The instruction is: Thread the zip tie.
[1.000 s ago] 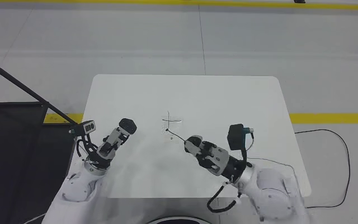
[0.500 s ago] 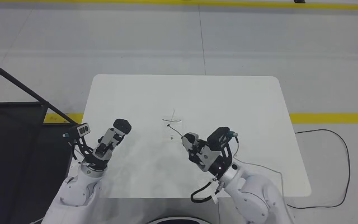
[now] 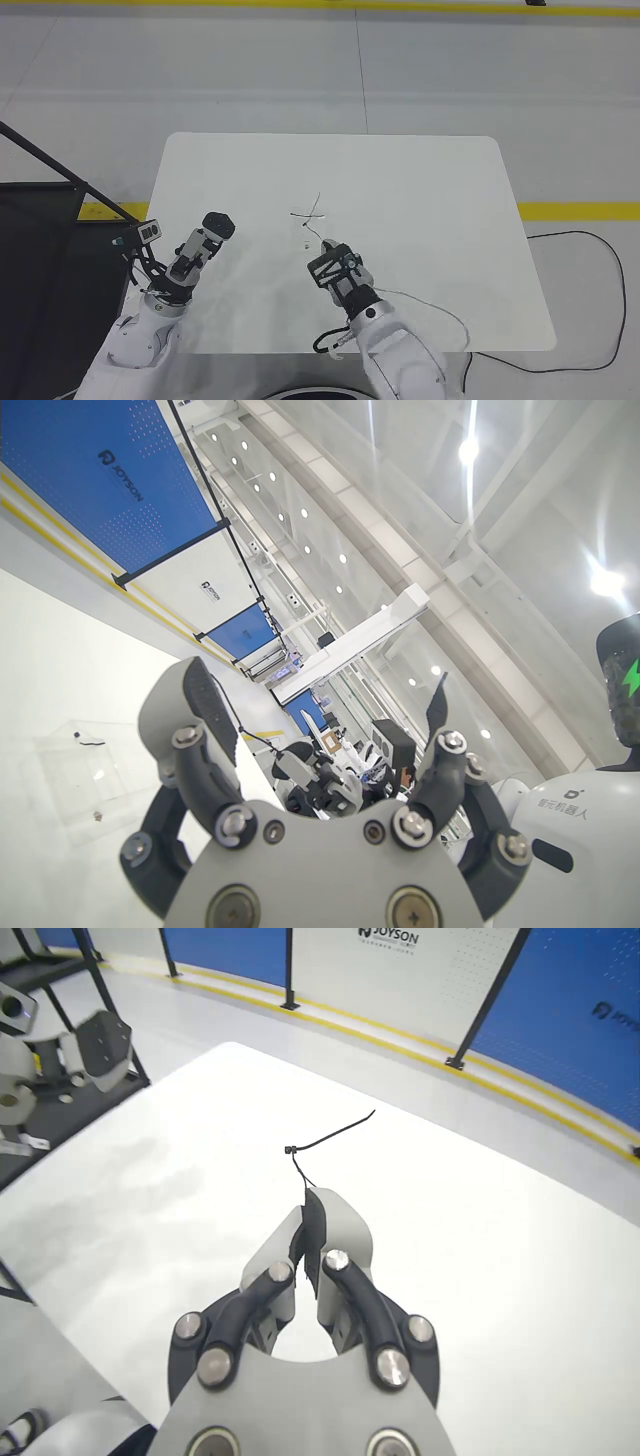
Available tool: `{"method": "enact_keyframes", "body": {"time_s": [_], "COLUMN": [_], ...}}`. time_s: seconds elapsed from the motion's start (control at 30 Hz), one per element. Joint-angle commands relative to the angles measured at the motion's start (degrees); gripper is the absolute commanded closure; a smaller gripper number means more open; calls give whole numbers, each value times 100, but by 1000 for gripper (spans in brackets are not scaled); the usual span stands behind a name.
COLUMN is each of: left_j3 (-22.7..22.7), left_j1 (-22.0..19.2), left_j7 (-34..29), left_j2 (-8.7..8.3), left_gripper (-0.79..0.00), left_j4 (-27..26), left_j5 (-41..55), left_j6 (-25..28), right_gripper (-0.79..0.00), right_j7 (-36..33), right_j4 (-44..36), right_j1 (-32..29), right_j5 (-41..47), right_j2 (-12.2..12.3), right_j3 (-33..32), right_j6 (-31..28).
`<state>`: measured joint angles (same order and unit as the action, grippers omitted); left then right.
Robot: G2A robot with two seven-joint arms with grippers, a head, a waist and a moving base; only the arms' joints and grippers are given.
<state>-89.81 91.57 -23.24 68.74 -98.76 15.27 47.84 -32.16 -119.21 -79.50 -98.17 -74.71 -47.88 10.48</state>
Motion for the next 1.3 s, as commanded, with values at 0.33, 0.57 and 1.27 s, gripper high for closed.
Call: {"method": "enact_keyframes", "body": {"time_s": [0.33,0.57,1.27], "left_j3": [0,0,0], "left_j1": [0,0,0], "left_j7": [0,0,0], "left_j2": [0,0,0], "left_gripper": [-785,-785,-785], "left_j4": [0,0,0], "left_j5": [0,0,0], "left_j6": [0,0,0], "right_gripper": [0,0,-256], "right_j7": [-1706,-2183,-2786], "right_j4": [951,1553,2565], "right_j1": [824,1324,1854], "right_j5": [-1295,-1391,-1496], "right_j2": [-417,-702,-1312], "right_j3": [894,1055,1187], "right_j6": [160,405,346]}}
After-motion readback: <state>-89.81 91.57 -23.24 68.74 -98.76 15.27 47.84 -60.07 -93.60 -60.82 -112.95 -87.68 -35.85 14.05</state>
